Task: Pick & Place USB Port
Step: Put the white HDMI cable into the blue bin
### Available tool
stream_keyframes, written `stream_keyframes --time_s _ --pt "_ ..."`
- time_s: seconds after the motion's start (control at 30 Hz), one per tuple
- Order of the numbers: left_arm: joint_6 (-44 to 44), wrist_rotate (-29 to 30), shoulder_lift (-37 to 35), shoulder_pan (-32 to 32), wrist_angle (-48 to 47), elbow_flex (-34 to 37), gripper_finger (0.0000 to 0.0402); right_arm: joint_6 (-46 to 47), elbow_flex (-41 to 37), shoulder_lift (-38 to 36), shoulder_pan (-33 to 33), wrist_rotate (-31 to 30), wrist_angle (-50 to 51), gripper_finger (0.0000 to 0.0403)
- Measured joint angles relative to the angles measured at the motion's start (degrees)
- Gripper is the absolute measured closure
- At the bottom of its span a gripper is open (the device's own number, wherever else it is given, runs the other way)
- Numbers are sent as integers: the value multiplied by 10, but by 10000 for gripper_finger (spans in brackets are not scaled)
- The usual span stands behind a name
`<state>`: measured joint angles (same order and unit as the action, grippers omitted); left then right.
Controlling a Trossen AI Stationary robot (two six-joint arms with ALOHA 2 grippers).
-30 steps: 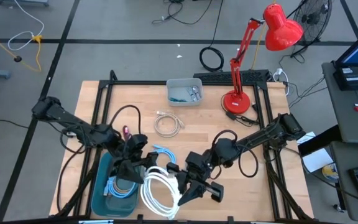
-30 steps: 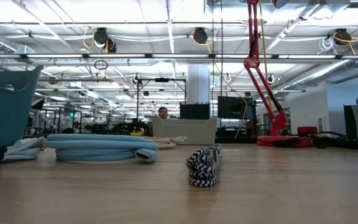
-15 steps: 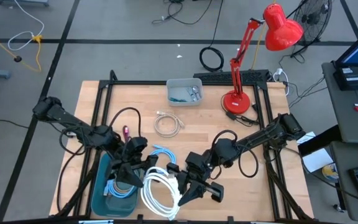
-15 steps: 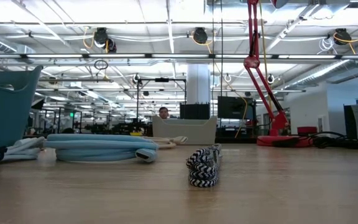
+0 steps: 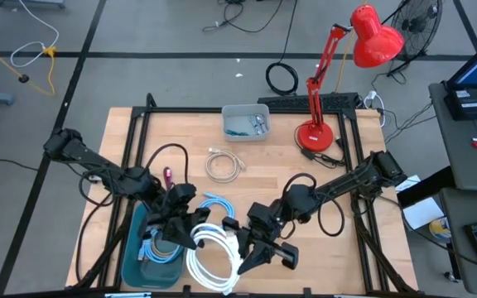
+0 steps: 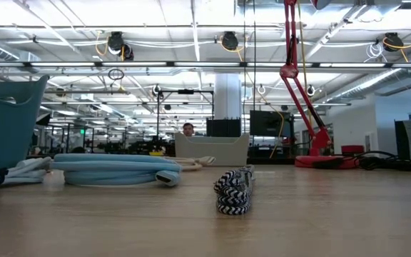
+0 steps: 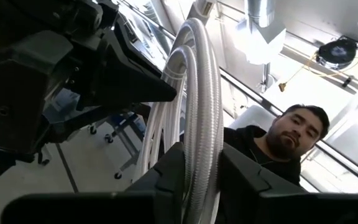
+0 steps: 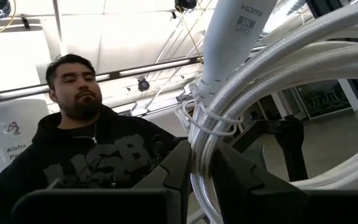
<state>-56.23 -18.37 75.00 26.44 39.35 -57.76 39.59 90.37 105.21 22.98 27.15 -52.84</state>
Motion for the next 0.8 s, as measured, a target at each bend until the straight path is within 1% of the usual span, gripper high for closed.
stream_keyframes --time_s 0.13,0.23,0.33,0.47,0.57,0.67,0.73,0.8 --pt "-3 0 0 0 0 0 326 -1 0 0 -1 0 -2 356" --pt "-9 0 0 0 0 0 319 -1 0 0 -1 -2 -11 344" --pt "-9 -4 0 0 -1 0 326 -1 0 0 -1 -21 -22 316" --pt "-10 -11 0 0 1 0 331 0 -1 -16 4 -54 -2 262" --pt "-19 -18 -1 0 0 -1 331 -2 -1 -36 7 -67 37 218" --pt "-35 -22 -1 0 -4 -1 331 -20 -1 -62 9 -69 100 183" --pt "-47 -24 -5 3 -22 -1 331 -39 -1 -83 13 -62 159 165" --pt "-55 -22 -16 6 -69 -1 331 -60 -1 -107 18 -66 238 153"
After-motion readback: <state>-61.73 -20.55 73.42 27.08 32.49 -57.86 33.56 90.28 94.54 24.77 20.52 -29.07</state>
